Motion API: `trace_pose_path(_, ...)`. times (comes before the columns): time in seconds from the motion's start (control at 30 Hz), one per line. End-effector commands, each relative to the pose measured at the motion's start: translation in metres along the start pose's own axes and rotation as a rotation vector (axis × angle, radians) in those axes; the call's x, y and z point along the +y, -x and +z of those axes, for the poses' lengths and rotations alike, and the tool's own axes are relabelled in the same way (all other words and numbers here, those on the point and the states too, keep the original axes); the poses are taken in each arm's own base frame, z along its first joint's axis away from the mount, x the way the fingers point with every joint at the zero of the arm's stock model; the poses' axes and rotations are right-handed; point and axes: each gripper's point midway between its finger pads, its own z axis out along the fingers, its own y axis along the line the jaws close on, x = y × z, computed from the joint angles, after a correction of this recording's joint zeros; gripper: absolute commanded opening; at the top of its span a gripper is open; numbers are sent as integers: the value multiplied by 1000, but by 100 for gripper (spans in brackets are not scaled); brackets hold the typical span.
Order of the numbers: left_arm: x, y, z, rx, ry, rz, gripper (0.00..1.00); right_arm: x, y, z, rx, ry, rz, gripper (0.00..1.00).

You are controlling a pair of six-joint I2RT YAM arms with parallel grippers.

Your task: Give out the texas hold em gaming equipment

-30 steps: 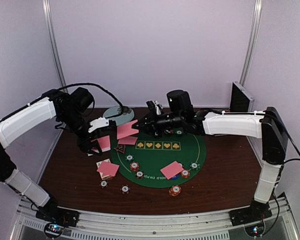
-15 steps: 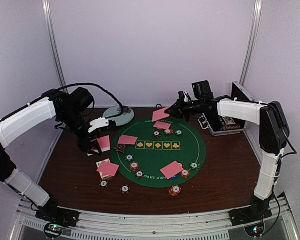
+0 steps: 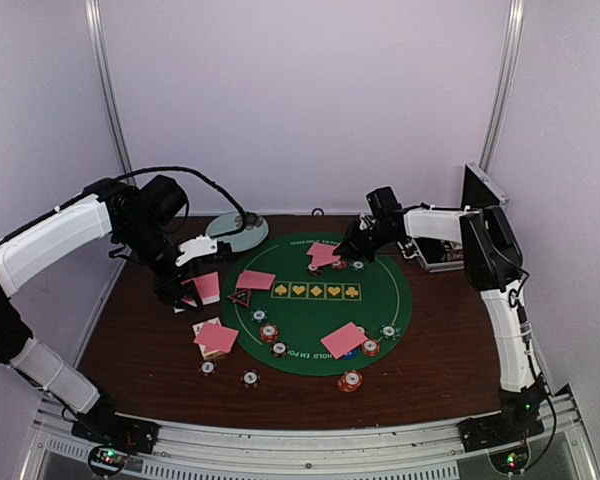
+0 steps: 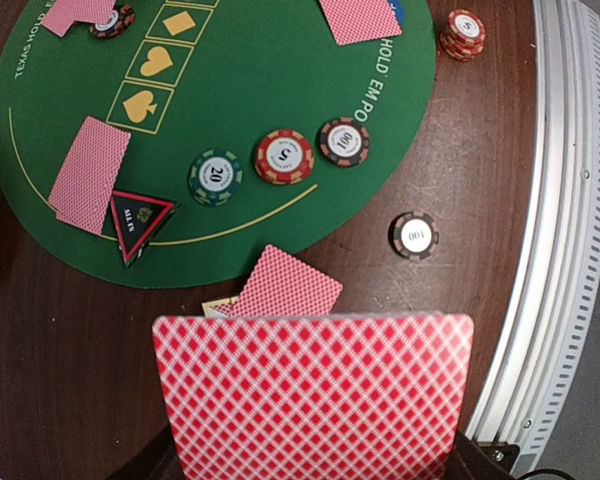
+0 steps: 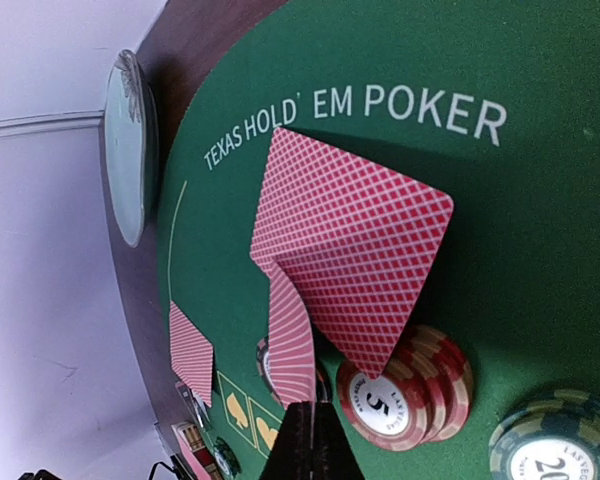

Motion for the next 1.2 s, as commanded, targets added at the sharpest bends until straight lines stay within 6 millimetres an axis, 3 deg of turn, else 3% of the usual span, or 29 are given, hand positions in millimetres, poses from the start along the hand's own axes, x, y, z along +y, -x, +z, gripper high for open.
trace_pose_path(0.0,0,6,-11,-37,22,24,0,18,21,-8,-42,13,-35,0)
trace_pose_path(0.3,-2,7,-10,-40,12,24,0,18,31,-7,-39,-6,-35,5)
trace_pose_path(0.4,-2,7,-11,-40,13,23,0,14,31,-8,-34,-32,-41,13)
trace_pose_path(0.53,-3,7,-11,-44,9,22,0,7,28,-14,-32,-80,-55,33)
trace_pose_path(0.7,-3,8,-11,-44,5,19,0,17,30,-36,-70,-128,-111,49)
trace_pose_path(0.9,-3,7,-12,-43,9,21,0,38,30,-78,-139,-166,-178,58)
trace_pose_path(1.0,-3,7,-12,-42,9,20,0,61,14,-94,-160,-124,-220,64)
trace_pose_path(1.17,-1,9,-12,-43,12,20,0,105,-53,-99,-128,10,-287,76)
